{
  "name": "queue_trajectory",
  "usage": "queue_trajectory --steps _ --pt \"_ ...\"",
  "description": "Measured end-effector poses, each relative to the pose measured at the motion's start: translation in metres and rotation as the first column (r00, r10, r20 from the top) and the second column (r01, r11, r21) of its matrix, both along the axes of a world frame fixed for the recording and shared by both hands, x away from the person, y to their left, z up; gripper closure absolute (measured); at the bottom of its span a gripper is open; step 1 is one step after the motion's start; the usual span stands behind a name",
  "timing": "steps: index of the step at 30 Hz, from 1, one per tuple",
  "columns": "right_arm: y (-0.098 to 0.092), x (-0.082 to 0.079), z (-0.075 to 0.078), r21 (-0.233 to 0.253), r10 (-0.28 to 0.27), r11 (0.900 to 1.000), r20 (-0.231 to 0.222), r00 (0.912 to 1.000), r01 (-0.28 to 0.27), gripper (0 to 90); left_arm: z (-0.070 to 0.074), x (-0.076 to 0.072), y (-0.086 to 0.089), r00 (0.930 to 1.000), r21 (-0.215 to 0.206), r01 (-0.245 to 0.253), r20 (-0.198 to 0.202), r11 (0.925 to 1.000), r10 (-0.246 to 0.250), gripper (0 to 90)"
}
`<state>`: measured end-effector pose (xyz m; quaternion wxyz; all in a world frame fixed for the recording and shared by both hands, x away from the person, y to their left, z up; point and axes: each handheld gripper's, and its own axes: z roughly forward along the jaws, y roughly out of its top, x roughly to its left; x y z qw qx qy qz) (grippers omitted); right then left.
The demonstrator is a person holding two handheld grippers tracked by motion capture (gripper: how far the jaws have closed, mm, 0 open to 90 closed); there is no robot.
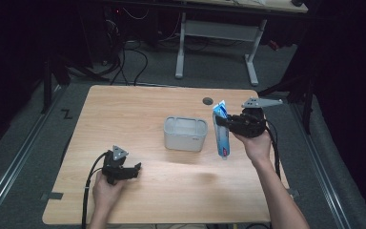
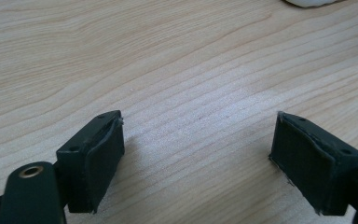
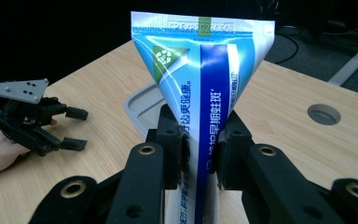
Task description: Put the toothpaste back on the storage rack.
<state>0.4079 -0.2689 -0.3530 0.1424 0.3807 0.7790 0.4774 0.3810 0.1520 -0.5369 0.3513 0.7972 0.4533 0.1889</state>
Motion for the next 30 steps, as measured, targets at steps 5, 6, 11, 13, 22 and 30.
queue_trajectory --steps 5,6,11,13,22,30 --pt "0.007 0.005 0.004 0.011 0.015 1.000 0.007 0.9999 -0.015 74.6 0.000 0.000 0.000 1.0000 0.000 0.000 0.000 1.0000 0.000 17.5" --pt "0.009 0.006 0.005 0.013 0.016 1.000 0.006 0.9998 -0.016 74.6 0.000 0.000 0.000 1.0000 0.000 0.000 0.000 1.0000 0.000 17.5" --pt "0.016 0.010 0.007 0.024 0.028 0.999 0.015 0.9995 -0.029 74.6 0.000 0.000 0.000 1.0000 0.000 0.000 0.000 1.0000 0.000 17.5" --pt "0.020 0.012 0.009 0.024 0.035 0.999 0.016 0.9992 -0.036 74.6 0.000 0.000 0.000 1.0000 0.000 0.000 0.000 1.0000 0.000 17.5" --pt "0.033 0.020 0.018 0.045 0.051 0.998 0.036 0.9980 -0.052 74.5 0.000 0.000 0.000 1.0000 0.000 0.000 0.000 1.0000 0.000 17.5" --pt "0.045 0.026 0.029 0.049 0.064 0.997 0.054 0.9965 -0.066 74.5 0.000 0.000 0.000 1.0000 0.000 0.000 0.000 1.0000 0.000 17.5"
